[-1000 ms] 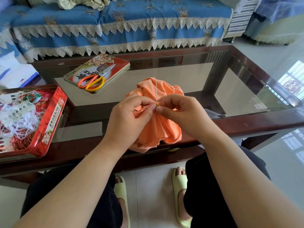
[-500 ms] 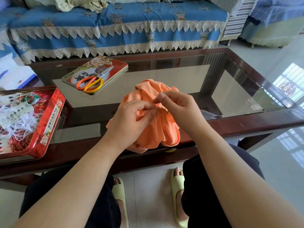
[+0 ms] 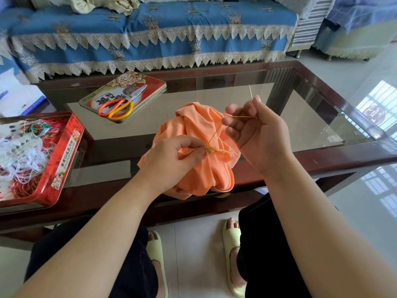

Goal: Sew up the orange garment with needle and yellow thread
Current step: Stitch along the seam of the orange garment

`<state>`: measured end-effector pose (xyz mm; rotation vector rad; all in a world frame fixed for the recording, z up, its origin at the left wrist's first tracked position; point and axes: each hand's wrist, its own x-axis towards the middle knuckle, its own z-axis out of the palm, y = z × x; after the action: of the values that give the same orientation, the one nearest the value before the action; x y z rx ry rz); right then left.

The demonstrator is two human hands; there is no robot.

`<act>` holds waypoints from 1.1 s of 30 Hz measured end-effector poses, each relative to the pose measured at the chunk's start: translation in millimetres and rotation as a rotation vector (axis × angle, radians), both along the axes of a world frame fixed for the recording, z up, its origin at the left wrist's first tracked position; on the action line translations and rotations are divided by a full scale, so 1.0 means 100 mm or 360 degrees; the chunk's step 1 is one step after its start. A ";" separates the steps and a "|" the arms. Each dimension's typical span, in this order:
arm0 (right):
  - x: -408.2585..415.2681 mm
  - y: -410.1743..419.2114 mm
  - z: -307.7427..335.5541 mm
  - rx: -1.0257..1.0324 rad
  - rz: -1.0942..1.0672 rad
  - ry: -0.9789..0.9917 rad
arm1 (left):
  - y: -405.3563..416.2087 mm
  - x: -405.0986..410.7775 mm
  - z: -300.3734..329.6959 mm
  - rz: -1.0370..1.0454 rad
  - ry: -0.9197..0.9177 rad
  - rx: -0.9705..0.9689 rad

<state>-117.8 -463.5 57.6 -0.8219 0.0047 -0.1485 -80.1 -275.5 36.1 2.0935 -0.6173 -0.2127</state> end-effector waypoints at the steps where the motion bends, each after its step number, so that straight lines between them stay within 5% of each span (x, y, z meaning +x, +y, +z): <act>1: 0.00 0.00 0.00 0.0047 0.0031 -0.0021 | -0.01 0.00 0.00 -0.0005 0.0047 0.0009; 11: -0.01 -0.03 0.04 0.0306 0.0154 -0.0163 | -0.07 -0.03 -0.02 -0.0110 0.0106 0.0158; 23: 0.00 -0.21 0.01 0.0431 -0.0414 -0.0167 | -0.03 -0.03 0.00 -0.0190 0.0080 0.0270; 28: 0.04 -0.17 -0.02 0.0225 -0.0372 -0.0221 | -0.04 -0.06 0.01 -0.0189 0.0009 0.0357; 33: 0.08 0.29 -0.05 -0.0324 0.0219 -0.0169 | -0.11 -0.06 0.03 -0.0127 0.0001 0.0385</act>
<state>-109.8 -434.5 52.5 -1.0137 -0.1690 -0.0627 -86.5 -286.0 38.7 2.3016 -0.7045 -0.3479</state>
